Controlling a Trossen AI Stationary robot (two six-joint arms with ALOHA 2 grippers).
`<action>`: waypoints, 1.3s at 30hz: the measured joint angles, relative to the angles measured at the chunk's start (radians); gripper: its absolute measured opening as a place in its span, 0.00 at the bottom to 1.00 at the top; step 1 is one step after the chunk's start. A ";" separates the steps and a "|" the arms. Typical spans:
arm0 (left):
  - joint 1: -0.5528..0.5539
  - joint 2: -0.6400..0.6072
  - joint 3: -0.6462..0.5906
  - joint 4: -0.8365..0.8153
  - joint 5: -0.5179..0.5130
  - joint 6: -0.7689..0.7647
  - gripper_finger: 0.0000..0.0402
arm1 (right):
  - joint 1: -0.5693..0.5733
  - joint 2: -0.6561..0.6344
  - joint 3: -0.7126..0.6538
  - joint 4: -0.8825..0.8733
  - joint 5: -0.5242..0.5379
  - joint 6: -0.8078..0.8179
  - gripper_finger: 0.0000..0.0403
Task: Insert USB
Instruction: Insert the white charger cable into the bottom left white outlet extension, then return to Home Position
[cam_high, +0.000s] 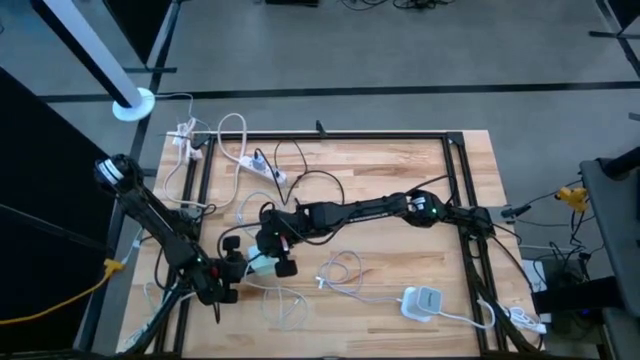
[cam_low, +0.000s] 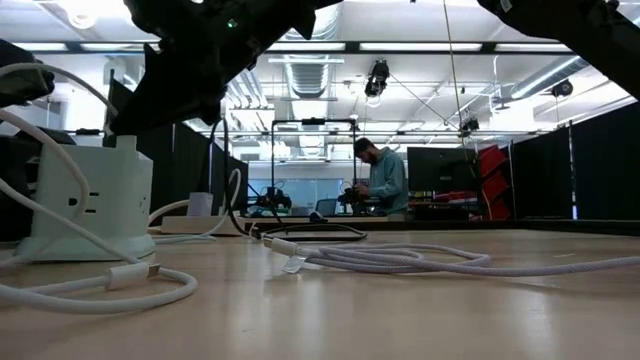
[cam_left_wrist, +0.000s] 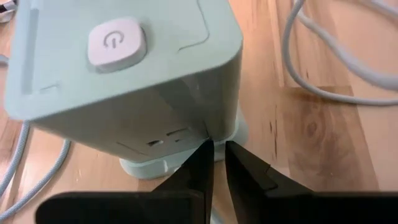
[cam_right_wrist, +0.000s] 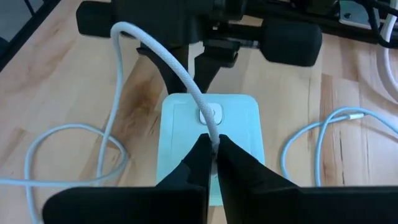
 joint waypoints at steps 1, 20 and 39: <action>0.000 -0.005 0.000 0.001 -0.001 -0.003 0.07 | 0.001 -0.001 0.000 -0.008 0.000 0.000 0.01; -0.009 -0.301 0.044 -0.326 0.050 -0.058 0.07 | 0.015 -0.074 -0.014 -0.183 -0.038 -0.062 0.27; -0.018 -1.090 0.029 -0.156 -0.387 0.611 0.06 | -0.131 -0.447 -0.328 -0.282 -0.022 -0.110 0.36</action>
